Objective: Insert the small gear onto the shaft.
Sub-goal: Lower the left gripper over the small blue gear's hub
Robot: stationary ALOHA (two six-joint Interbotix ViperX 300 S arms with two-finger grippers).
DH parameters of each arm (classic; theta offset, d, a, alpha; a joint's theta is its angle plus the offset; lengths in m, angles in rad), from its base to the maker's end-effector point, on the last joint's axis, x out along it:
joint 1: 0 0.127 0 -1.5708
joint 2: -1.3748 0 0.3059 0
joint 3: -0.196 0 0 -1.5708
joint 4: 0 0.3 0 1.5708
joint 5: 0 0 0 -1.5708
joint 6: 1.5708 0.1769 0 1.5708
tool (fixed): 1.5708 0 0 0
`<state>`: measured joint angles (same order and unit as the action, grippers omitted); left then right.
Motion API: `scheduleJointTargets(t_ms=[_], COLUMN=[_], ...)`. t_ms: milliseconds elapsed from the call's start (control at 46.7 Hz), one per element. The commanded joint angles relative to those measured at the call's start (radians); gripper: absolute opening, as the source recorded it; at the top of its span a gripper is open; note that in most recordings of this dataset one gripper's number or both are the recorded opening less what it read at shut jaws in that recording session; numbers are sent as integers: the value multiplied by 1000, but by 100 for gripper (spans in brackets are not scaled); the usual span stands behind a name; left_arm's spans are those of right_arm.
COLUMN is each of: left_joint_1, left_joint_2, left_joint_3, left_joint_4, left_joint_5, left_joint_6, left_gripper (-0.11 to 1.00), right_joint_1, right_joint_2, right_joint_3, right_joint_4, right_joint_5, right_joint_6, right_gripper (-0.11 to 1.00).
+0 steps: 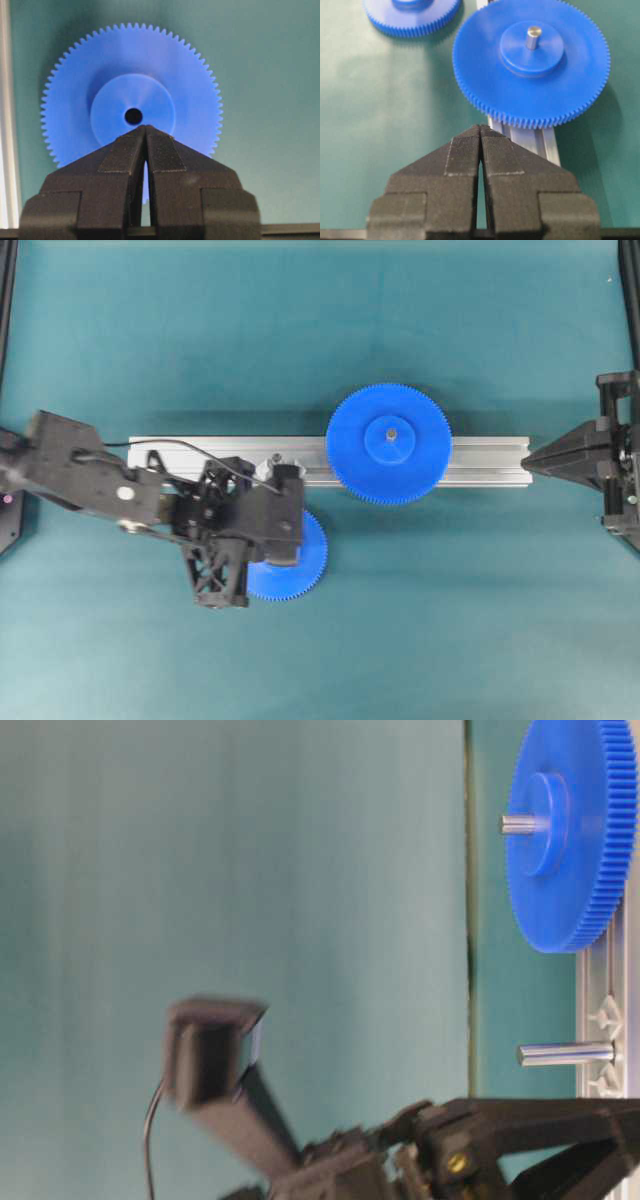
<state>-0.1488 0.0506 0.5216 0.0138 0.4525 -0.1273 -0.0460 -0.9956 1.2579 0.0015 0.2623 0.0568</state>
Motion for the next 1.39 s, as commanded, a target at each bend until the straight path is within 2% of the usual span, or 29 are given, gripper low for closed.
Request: scheduleJointTargets(t_ms=[0, 300, 685, 1221, 1370], left_joint_1=[-6, -6, -6, -6, -6], left_joint_2=[11, 66, 71, 101, 103], left_joint_3=[-61, -129, -166, -181, -183], left_joint_4=[3, 3, 3, 8, 8], left_joint_5=[38, 95, 198, 218, 216], left_joint_6=[-3, -8, 5, 18, 20], left_gripper=[1, 1, 1, 1, 5], right_joint_1=[-3, -3, -3, -3, -3], right_joint_2=[5, -5, -8, -11, -14], right_joint_3=[-9, -3, 0, -2, -3], right_joint_4=[0, 0, 0, 5, 6], right_joint_5=[-5, -5, -5, -5, -5], right_joint_6=[-5, -2, 0, 0, 0], right_gripper=[4, 4, 4, 4, 4])
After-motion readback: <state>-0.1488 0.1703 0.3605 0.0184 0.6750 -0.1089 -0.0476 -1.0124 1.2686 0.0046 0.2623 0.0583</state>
